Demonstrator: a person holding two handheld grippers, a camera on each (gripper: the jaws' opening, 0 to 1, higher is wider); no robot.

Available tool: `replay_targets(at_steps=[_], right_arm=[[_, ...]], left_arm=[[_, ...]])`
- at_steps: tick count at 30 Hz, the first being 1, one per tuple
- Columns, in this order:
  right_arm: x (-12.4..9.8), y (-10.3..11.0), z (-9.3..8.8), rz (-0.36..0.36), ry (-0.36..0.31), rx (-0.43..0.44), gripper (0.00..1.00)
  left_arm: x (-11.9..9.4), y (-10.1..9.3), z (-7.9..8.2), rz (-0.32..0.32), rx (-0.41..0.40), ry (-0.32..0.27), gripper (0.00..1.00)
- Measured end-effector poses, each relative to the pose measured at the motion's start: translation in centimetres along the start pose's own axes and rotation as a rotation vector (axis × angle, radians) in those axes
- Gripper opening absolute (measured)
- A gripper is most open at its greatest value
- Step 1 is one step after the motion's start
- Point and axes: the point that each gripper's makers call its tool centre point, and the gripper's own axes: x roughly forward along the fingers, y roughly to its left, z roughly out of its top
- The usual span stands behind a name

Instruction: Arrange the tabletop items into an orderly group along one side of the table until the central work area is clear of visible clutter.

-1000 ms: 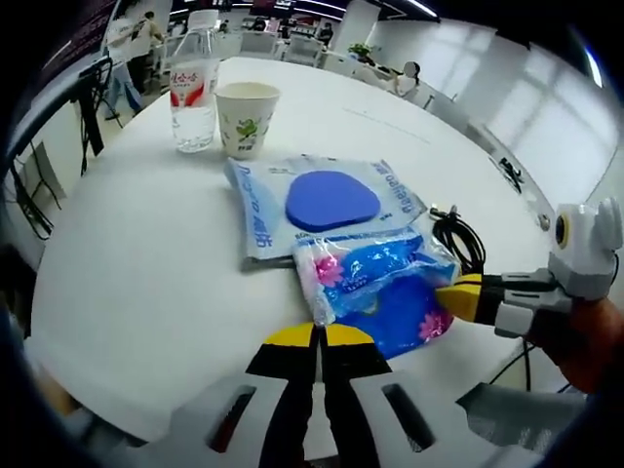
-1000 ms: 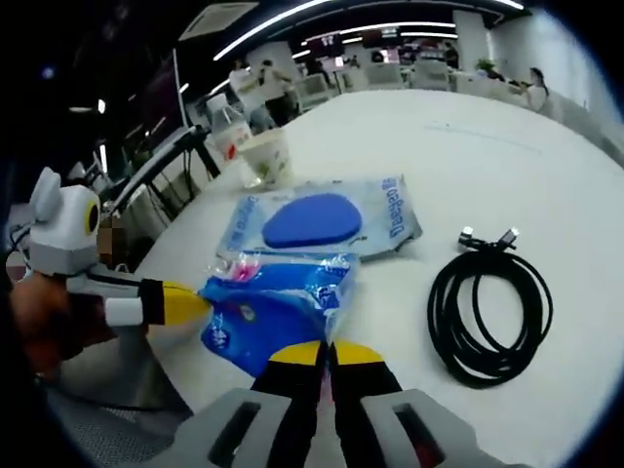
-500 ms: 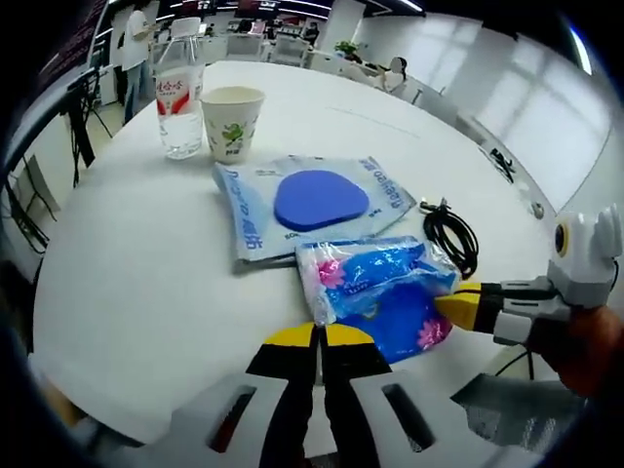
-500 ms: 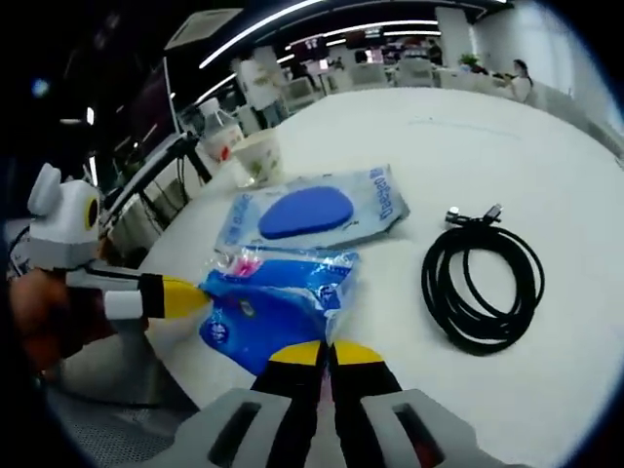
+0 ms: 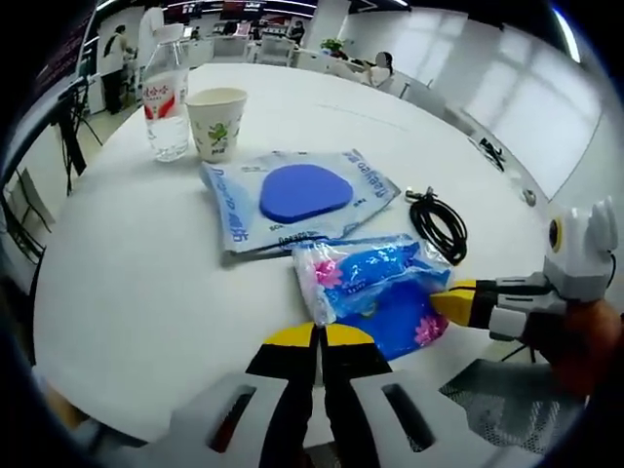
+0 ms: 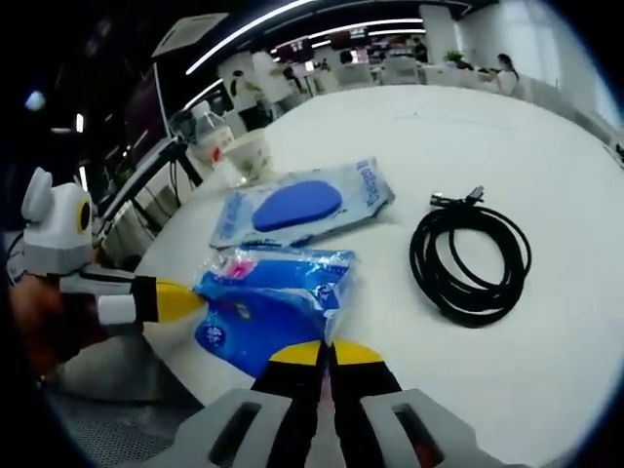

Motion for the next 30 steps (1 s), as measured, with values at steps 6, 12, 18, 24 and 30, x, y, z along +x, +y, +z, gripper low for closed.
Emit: replay_targets(at_steps=[6, 12, 18, 24, 30], right_arm=[[-0.4, 0.1, -0.4, -0.005, 0.001, -0.006, 0.0], [-0.3, 0.5, -0.5, -0.002, 0.004, -0.005, 0.0], [-0.6, 0.9, -0.4, 0.001, -0.004, 0.007, 0.0], [-0.7, 0.7, 0.0, 0.013, 0.006, -0.021, 0.0], [-1.3, -0.3, 1.5, 0.004, -0.021, -0.014, 0.0]], left_arm=[[-0.5, -0.1, -0.3, 0.002, 0.02, -0.002, 0.0], [-1.1, 0.0, 0.0, 0.008, 0.0, -0.016, 0.0], [-1.4, -0.3, 0.1, 0.009, -0.019, -0.036, 0.0], [-1.5, -0.5, 0.9, 0.011, -0.045, -0.076, 0.0], [-1.3, -1.4, 1.8, 0.006, -0.046, -0.102, 0.0]])
